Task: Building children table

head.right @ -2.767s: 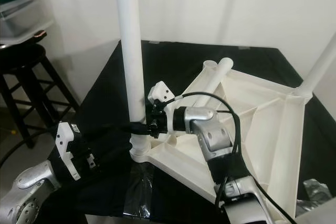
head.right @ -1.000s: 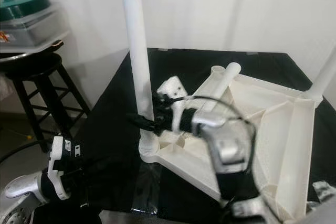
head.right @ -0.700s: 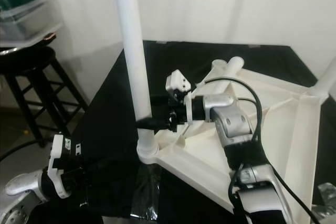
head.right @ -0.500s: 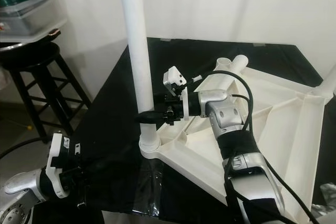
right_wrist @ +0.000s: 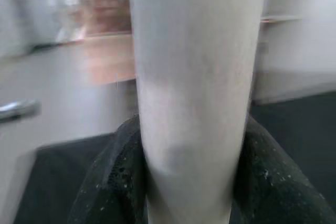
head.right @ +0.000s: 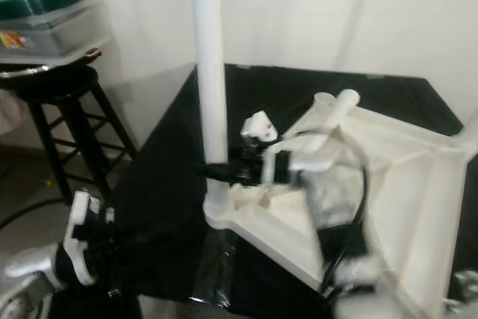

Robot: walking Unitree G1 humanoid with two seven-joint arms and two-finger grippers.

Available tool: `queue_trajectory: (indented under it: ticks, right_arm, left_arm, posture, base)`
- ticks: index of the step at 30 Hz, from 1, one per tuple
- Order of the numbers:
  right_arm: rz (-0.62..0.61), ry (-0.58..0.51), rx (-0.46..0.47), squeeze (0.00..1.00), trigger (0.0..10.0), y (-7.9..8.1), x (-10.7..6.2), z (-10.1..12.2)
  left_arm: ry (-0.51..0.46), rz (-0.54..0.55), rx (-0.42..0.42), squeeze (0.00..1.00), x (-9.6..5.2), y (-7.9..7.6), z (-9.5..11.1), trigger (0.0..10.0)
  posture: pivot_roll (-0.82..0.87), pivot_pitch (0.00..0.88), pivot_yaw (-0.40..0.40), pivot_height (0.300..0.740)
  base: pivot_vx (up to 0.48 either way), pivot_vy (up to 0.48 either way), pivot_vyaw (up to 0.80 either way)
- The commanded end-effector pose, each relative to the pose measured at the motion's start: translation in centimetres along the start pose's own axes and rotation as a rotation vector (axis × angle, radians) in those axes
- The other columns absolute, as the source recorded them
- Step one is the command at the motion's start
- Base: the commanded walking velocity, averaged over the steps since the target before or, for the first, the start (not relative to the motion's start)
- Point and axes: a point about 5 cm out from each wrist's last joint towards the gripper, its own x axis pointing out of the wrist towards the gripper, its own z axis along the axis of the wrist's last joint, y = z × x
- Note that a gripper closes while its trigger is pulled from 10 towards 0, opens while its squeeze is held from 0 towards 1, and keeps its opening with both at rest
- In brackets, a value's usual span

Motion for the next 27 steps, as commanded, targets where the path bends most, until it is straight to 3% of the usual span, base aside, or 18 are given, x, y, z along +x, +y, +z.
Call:
queue_trajectory:
  ticks: [1,2,4,10,11,13,14,15,16,18,19,20,22,23,24,27]
  right_arm:
    - [-0.303,0.187,0.007,0.0,0.0,1.2,-0.9,-3.6]
    - [-0.294,0.195,0.005,0.0,0.0,3.0,-1.1,-4.1]
    - [-0.288,0.188,-0.012,0.0,0.0,2.4,-0.9,-3.1]
    - [-0.306,0.207,-0.07,0.0,0.0,1.0,-0.6,-3.0]
    - [-0.294,0.182,-0.06,0.0,10.0,0.7,-0.3,-2.5]
    - [-0.285,0.161,-0.048,0.0,10.0,0.6,-0.1,-2.0]
    - [-0.239,0.127,-0.027,0.82,10.0,0.3,0.1,-1.3]
    - [-0.155,0.086,0.005,1.0,10.0,0.4,0.4,-0.4]
    - [-0.155,0.086,0.005,1.0,10.0,0.4,0.4,-0.4]
    - [0.077,0.007,0.002,1.0,10.0,0.9,0.4,1.5]
    - [0.077,0.007,0.002,1.0,10.0,0.9,0.4,1.5]
    - [0.238,-0.03,-0.08,1.0,10.0,1.0,-0.3,2.8]
    - [0.303,-0.022,-0.118,1.0,10.0,0.5,-0.7,3.1]
    - [0.349,-0.005,-0.147,0.21,10.0,-0.1,-1.0,3.3]
    - [0.412,0.03,-0.172,0.0,10.0,-1.5,-1.1,3.6]
    - [0.464,0.032,-0.142,0.0,10.0,-2.5,-1.0,3.9]
  left_arm:
    - [0.005,0.01,-0.007,0.0,-0.3,0.1,0.1,10.0]
    - [0.008,0.01,-0.006,0.0,-0.3,0.2,0.1,10.0]
    - [0.027,0.0,0.002,0.0,-0.2,0.3,-0.1,10.0]
    - [0.032,-0.011,-0.003,0.0,0.1,0.5,-0.1,10.0]
    - [0.024,0.002,-0.001,0.0,0.0,0.5,-0.1,10.0]
    - [0.018,0.011,0.001,0.0,0.0,0.5,-0.1,10.0]
    - [0.014,0.018,0.001,0.0,0.0,0.5,-0.1,10.0]
    - [0.013,0.02,0.002,0.0,0.1,0.5,-0.1,10.0]
    - [0.013,0.02,0.002,0.0,0.1,0.5,-0.1,10.0]
    - [0.017,0.017,0.003,0.0,0.1,0.5,-0.1,10.0]
    - [0.017,0.017,0.003,0.0,0.1,0.5,-0.1,10.0]
    - [0.019,0.015,0.0,0.0,0.2,0.5,-0.2,10.0]
    - [0.019,0.013,-0.002,0.0,0.3,0.5,-0.2,10.0]
    - [0.019,0.012,-0.003,0.0,0.3,0.6,-0.3,10.0]
    - [0.021,0.011,-0.004,0.0,0.4,0.6,-0.3,10.0]
    - [0.018,0.014,-0.006,0.0,0.4,0.6,-0.4,10.0]
  posture:
    - [-0.05,0.024,0.005,0.74]
    - [-0.05,0.025,0.009,0.74]
    - [-0.07,0.015,0.027,0.74]
    - [-0.06,0.014,0.014,0.74]
    - [-0.06,0.013,0.01,0.74]
    - [-0.06,0.013,0.01,0.74]
    - [-0.05,0.009,0.006,0.74]
    - [-0.05,0.009,0.006,0.74]
    - [-0.05,0.009,0.006,0.74]
    - [-0.05,0.004,0.008,0.74]
    - [-0.05,0.004,0.008,0.74]
    - [-0.04,0.0,0.007,0.74]
    - [-0.04,0.0,0.004,0.74]
    - [-0.04,0.0,0.004,0.74]
    - [-0.03,0.0,0.0,0.74]
    - [-0.03,0.0,-0.002,0.74]
  base:
    - [0.0,0.0,0.0]
    - [0.0,0.0,0.0]
    - [0.0,0.0,0.0]
    - [0.0,0.0,0.0]
    - [0.0,0.0,0.0]
    - [0.0,0.0,0.0]
    - [0.0,0.0,0.0]
    - [0.0,0.0,0.0]
    - [0.0,0.0,0.0]
    - [0.0,0.0,0.0]
    - [0.0,0.0,0.0]
    - [0.0,0.0,0.0]
    - [0.0,0.0,0.0]
    - [0.0,0.0,0.0]
    - [0.0,0.0,0.0]
    - [0.0,0.0,0.0]
